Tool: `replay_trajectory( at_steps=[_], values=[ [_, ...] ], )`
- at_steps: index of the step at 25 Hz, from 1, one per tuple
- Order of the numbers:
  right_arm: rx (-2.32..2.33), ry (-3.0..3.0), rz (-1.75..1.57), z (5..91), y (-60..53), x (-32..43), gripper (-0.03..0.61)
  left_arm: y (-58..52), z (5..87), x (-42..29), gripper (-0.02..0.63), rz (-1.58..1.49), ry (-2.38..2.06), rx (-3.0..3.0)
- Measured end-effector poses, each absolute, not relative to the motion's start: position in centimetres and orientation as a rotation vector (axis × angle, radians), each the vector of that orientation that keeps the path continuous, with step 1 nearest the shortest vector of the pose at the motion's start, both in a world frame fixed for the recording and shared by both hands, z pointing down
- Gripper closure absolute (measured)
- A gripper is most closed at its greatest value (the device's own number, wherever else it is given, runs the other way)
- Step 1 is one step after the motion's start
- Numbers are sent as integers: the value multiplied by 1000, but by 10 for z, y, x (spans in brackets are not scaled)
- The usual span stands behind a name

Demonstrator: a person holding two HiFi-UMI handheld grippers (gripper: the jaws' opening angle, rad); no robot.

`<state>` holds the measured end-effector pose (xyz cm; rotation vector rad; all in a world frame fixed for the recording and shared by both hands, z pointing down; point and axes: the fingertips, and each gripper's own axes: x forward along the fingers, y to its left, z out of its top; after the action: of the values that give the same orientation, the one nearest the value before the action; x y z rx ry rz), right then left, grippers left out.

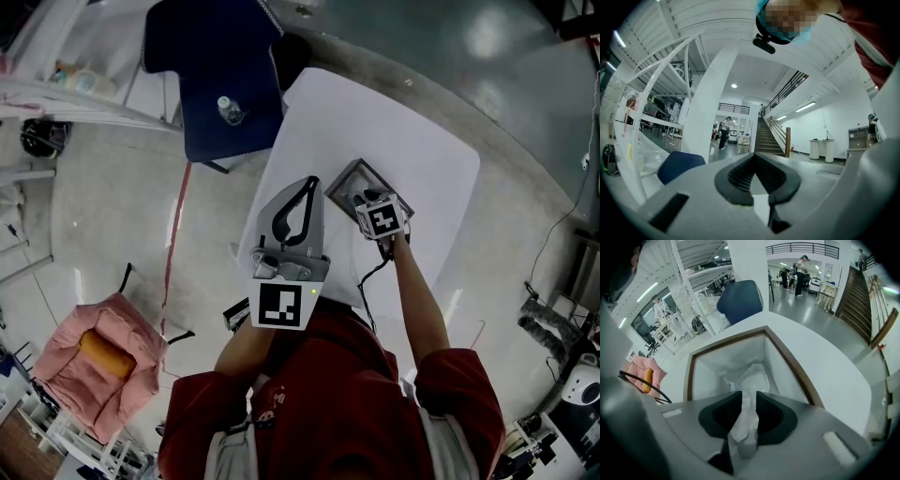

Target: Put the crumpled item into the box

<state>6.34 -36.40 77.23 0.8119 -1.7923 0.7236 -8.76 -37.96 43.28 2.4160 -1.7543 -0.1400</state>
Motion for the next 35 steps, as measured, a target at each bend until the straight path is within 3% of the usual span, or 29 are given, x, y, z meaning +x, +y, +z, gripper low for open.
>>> replay_trajectory(
  at_steps=[35],
  values=[
    [1027, -2090, 674, 653, -296, 83, 480, -291, 373, -32, 611, -187, -1799, 2521]
  ],
)
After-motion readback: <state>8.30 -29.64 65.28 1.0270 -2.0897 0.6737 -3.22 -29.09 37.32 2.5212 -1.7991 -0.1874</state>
